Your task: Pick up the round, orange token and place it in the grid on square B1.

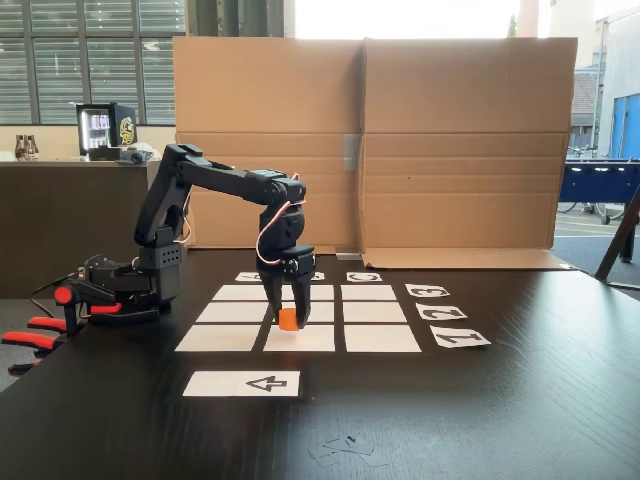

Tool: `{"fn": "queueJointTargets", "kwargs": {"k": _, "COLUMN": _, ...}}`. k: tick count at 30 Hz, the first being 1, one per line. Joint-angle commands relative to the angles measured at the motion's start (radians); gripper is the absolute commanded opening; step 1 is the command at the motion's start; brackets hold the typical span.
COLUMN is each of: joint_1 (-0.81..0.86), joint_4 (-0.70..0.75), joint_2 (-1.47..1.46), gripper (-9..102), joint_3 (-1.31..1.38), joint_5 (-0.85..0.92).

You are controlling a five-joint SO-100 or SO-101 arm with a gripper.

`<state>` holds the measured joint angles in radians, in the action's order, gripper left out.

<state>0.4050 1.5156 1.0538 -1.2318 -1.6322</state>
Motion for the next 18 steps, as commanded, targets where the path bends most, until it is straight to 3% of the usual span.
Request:
{"fn": "queueJointTargets", "kwargs": {"k": 1, "joint_1": 0.009, "joint_4": -0.011, "joint_2": 0.005, "gripper": -1, "joint_3": 0.029, "joint_5": -0.008}}
{"fn": "queueJointTargets", "kwargs": {"k": 12, "joint_1": 0.011, "joint_4": -0.026, "joint_2": -0.021, "gripper": -1, "joint_3": 0.029, "joint_5": 0.002}}
{"fn": "queueJointTargets", "kwargs": {"k": 18, "joint_1": 0.009, "joint_4": -0.023, "joint_2": -0.038, "gripper": 39, "joint_3": 0.026, "joint_5": 0.031}}
